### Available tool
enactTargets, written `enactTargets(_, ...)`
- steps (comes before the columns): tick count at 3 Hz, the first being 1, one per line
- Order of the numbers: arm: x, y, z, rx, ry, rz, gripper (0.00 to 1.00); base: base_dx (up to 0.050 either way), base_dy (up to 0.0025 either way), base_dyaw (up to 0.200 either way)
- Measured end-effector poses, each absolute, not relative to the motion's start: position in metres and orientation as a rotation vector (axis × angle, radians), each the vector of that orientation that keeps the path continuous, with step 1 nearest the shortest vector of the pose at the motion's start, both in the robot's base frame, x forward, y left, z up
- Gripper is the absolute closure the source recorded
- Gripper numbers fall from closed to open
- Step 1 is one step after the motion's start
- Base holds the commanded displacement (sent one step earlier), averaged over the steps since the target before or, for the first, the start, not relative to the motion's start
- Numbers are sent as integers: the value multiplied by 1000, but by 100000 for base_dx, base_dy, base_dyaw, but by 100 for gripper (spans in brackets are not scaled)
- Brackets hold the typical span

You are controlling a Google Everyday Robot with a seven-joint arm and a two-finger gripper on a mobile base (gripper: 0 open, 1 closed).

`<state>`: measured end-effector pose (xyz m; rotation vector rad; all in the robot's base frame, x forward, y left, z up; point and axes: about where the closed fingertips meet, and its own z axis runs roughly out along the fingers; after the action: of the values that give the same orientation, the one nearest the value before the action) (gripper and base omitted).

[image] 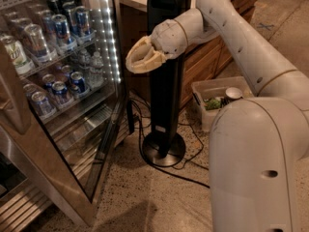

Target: Close right fridge door

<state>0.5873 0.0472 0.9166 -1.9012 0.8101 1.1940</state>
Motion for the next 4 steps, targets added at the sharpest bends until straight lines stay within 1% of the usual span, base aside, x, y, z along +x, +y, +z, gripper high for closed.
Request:
enactTargets(1, 587, 47, 917, -1901, 810, 1194, 100, 0, 0, 0)
enactTargets(2, 595, 65, 915, -1885, 834, 1112, 100, 0, 0, 0)
enactTargets(3, 611, 110, 888, -1869, 874, 1010, 100, 0, 0, 0)
enactTargets(4, 616, 150, 872, -1811, 877, 997, 100, 0, 0, 0)
